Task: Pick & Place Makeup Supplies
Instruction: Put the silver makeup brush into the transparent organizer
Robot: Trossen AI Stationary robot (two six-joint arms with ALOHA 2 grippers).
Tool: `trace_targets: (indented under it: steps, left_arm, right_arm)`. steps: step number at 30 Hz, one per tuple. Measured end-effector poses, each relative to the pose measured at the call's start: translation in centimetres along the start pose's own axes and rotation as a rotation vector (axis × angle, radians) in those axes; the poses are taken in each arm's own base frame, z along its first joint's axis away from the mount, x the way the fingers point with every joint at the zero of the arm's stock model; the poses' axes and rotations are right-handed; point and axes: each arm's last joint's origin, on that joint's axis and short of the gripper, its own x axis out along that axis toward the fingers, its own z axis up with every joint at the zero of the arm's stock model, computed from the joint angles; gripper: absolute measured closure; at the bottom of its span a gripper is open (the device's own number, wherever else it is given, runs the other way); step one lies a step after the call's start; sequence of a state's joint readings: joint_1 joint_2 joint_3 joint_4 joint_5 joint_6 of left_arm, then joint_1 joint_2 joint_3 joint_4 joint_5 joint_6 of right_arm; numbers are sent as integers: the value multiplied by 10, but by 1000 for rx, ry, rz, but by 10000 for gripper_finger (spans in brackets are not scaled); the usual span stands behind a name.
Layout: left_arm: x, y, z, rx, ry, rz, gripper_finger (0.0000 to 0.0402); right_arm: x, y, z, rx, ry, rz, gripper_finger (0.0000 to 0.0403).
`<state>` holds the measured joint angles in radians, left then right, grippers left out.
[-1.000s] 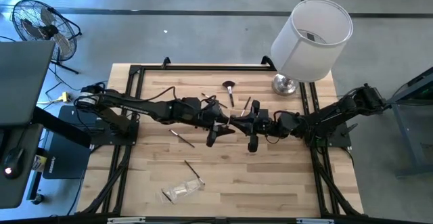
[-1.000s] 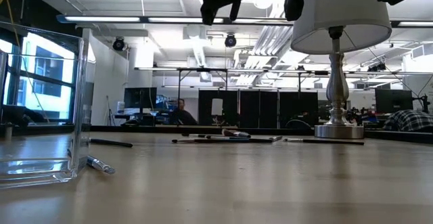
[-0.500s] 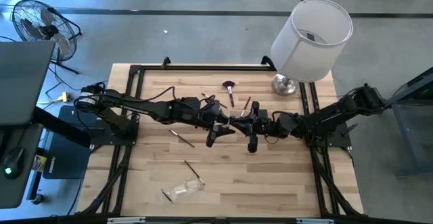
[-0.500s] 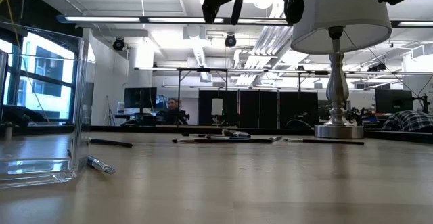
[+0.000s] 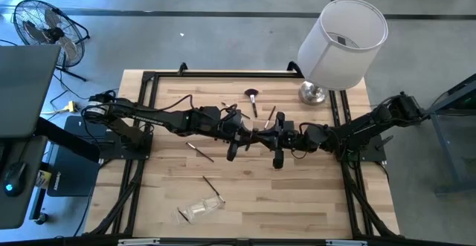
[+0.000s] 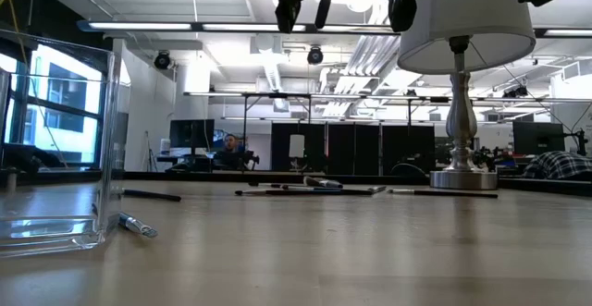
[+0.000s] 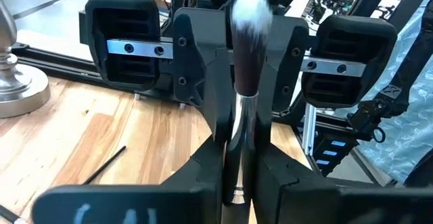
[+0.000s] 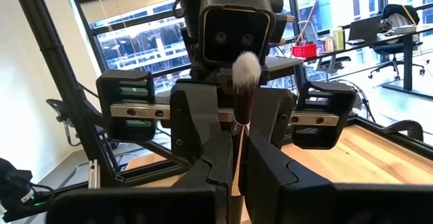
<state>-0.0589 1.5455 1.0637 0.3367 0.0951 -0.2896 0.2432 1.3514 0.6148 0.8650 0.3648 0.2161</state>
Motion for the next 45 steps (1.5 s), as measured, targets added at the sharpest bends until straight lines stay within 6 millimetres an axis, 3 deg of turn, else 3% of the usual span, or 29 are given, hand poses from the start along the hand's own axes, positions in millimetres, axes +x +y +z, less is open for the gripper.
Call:
trace_targets:
  steps: [20,25,33,38,45]
  left_arm:
    - [-1,2,-6,-11,62,28,364]
    - [-10,0,-1,-12,91,53,364]
    - [-36,-6,23,-4,1,137,362]
    - [-57,-21,35,0,-42,163,353]
    - [-79,-63,28,22,-67,329,363]
  right_arm:
    - [-2,-2,2,34,-1,-39,334]
    - [-11,-3,14,24,21,-63,316]
    - [-31,-9,15,85,237,-67,307]
    - [-38,-13,5,139,368,-100,307]
    - [-42,-15,-5,138,480,-98,307]
